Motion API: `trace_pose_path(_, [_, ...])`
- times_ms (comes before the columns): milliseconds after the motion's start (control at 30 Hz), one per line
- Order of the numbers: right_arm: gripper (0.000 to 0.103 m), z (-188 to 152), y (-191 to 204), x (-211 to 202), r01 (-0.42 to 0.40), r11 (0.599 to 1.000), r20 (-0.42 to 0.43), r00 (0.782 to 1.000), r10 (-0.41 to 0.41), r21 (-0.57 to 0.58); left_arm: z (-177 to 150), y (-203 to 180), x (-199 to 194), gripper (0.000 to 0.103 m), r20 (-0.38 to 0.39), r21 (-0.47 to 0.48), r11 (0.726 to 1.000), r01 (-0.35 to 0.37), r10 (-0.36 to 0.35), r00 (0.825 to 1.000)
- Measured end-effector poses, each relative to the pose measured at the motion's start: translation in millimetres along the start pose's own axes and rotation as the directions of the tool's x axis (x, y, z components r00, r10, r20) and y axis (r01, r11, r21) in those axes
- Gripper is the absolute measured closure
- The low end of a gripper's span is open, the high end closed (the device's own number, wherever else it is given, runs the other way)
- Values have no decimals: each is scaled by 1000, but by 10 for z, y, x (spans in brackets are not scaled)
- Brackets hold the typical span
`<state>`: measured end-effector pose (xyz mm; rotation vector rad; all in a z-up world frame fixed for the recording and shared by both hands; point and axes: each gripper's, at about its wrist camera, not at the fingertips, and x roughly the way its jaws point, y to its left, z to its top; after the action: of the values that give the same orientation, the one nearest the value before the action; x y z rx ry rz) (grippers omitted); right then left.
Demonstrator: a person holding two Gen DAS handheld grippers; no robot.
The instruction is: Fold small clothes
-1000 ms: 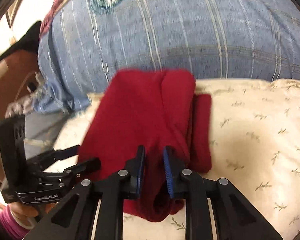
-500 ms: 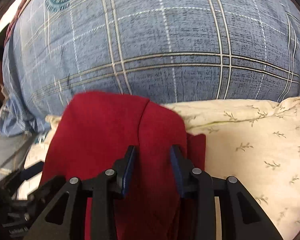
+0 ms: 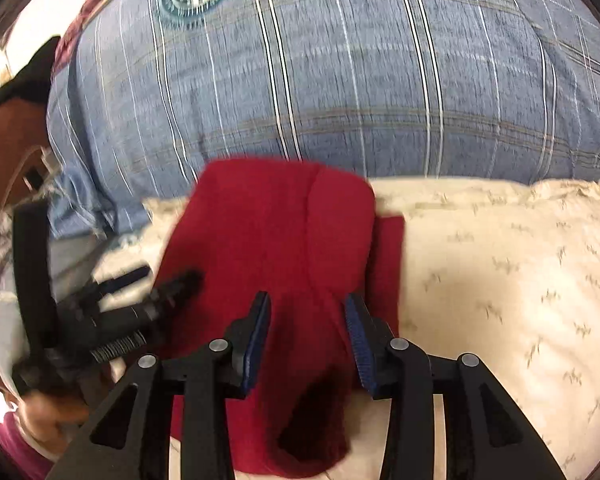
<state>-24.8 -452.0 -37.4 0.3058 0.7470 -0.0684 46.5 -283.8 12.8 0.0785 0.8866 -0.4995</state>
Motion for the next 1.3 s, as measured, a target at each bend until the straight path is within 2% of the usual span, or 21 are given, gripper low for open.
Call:
trace_pose_path(33, [55,-53,-23,73,33,999,-28,999,-34,-7,-1,-5,-2,17,-2,-1,1000,1,-1,1000])
trace_pose_path(67, [55,-97,-45,180,44,999,-54,998,-44,1,-2,-12,-1,17,-7,-1,1000,2,-2,1000])
trace_pose_path(167, [53,-165,-130,160,4,999,-12,1000,-4,36,-19,-35,-33,16,-3,3,1000,-13,13,1000])
trace_pose_path(300, [50,-180,-16,88,57,998,8,998,-56,-16,-36,-69,-50,16,6,18,999,-35,35,999])
trace_pose_path(400, [50,-178,17,0,54,998,42,998,-53,-14,-36,-69,-49,16,2,14,999,-38,38,999])
trace_pose_path(500, [50,-172,18,-19,48,999,39,998,-47,-15,-38,-68,-57,16,-2,14,999,-37,37,999])
trace_pose_path(567, [59,-197,17,60,60,998,17,998,-60,-28,-45,-69,-72,16,-4,16,999,-33,33,999])
trace_pose_path(600, [75,-217,24,86,54,998,9,999,-53,-39,-55,-67,-87,16,-6,18,999,-27,27,1000])
trace_pose_path(633, [76,-243,28,67,33,998,17,999,-33,-47,-65,-66,-101,16,-8,19,999,-26,26,1000])
trace_pose_path(767, [76,-256,47,15,45,997,38,998,-43,-65,-93,-44,-146,16,-18,13,1000,9,-9,1000])
trace_pose_path(800, [73,-247,23,17,31,998,39,999,-29,-52,-99,-21,-147,16,-30,1,999,34,-34,999])
trace_pose_path(867, [60,-237,-91,2,-17,1000,62,998,16,14,-115,49,-149,16,-57,-44,993,106,-108,992])
trace_pose_path(900, [40,-234,-156,-5,-22,999,76,997,18,49,-125,84,-145,15,-67,-66,988,140,-145,987])
trace_pose_path(933, [25,-233,-230,-8,-17,996,92,996,9,87,-135,113,-132,14,-77,-86,982,168,-175,982])
trace_pose_path(1000, [23,-227,-371,30,-30,989,120,993,12,145,-159,158,-75,13,-93,-110,973,201,-211,973])
trace_pose_path(1067, [23,-190,-461,134,-65,984,101,994,48,169,-160,156,-11,11,-96,-118,968,220,-232,968])
trace_pose_path(1200, [19,-123,-493,387,-114,982,60,993,106,151,-160,161,96,3,-107,-134,961,243,-258,960])
trace_pose_path(1300, [18,-59,-548,509,-172,972,73,984,162,162,-151,153,169,0,-117,-140,957,255,-272,955])
